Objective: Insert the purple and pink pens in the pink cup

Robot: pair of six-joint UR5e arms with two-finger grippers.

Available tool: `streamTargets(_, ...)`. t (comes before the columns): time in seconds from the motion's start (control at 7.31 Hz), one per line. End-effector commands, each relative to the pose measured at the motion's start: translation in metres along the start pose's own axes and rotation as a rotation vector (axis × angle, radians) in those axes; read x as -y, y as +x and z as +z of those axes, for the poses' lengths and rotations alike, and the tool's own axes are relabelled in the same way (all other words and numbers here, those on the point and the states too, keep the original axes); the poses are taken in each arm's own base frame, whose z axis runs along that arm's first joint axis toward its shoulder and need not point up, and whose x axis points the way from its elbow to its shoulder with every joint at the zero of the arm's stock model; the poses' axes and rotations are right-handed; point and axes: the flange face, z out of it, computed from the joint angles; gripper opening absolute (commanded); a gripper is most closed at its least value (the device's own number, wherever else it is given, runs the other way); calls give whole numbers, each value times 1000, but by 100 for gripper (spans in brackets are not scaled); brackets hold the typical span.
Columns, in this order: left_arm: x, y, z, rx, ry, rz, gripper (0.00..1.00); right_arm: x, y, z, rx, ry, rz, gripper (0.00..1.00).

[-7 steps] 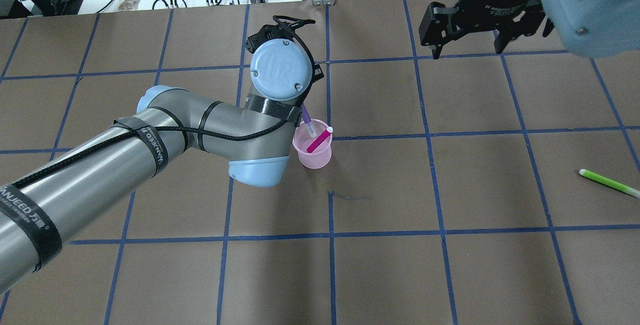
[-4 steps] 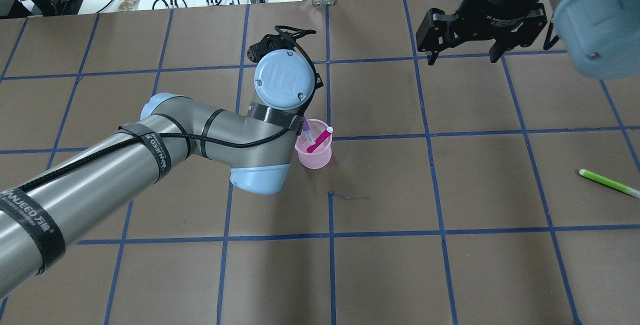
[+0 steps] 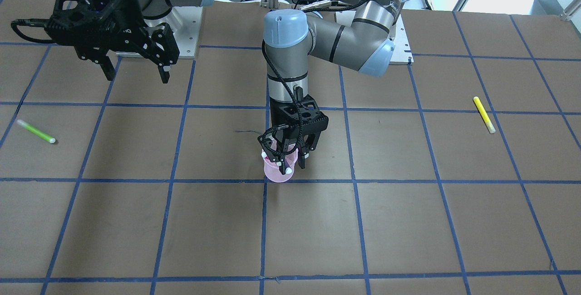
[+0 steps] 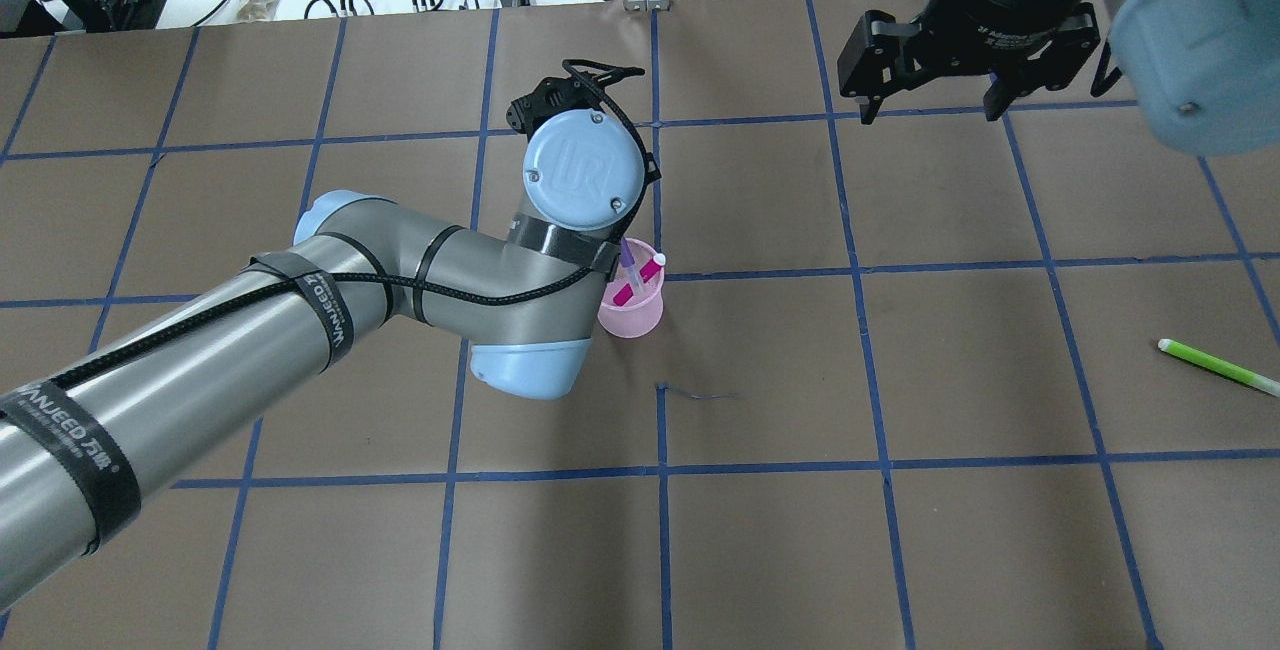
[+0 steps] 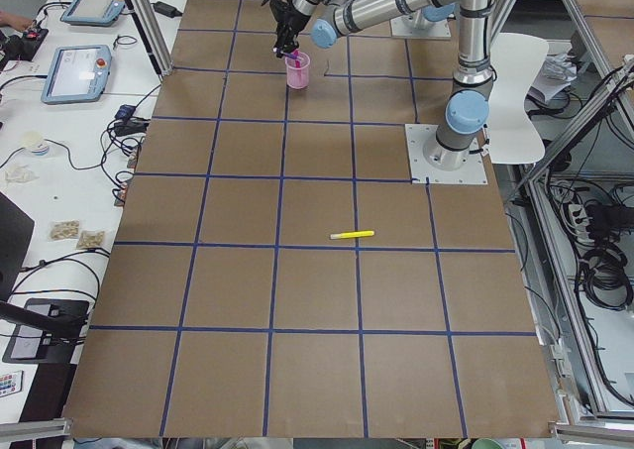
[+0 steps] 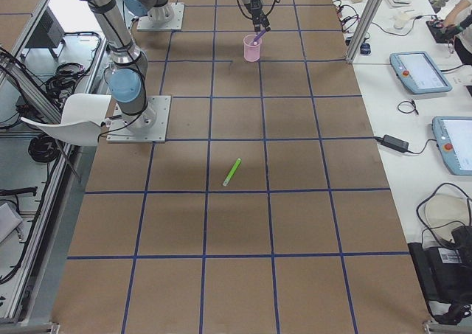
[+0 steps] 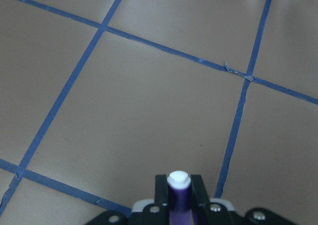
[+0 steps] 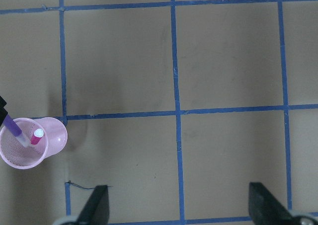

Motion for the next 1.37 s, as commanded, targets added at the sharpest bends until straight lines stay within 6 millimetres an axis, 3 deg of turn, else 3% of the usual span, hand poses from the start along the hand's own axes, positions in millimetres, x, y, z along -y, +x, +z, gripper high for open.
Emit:
streamTargets(0.0,-1,1,0,-1,-2,-5,100,-1,-1,5,0,-10,-12,100)
streamTargets(0.41,2,1,-4,-12,6,-5,100,14,-2,14,-3,-21,-19,100)
streamTargets(0.68,15,-3,-5,-11,0,-12,100,47,-7,8,-4,13,-20,100)
streamTargets(0.82,38,-20,-1,25,-38,-7,100,43,-9,9,0,-4,-17,100)
streamTargets(1.09,133,-68,-6,-10,-195,45,100,38,-9,16,0,-16,-17,100)
streamTargets(1.23,166,-94,-16,47,-281,83,100,38,-8,16,-3,-17,-20,100)
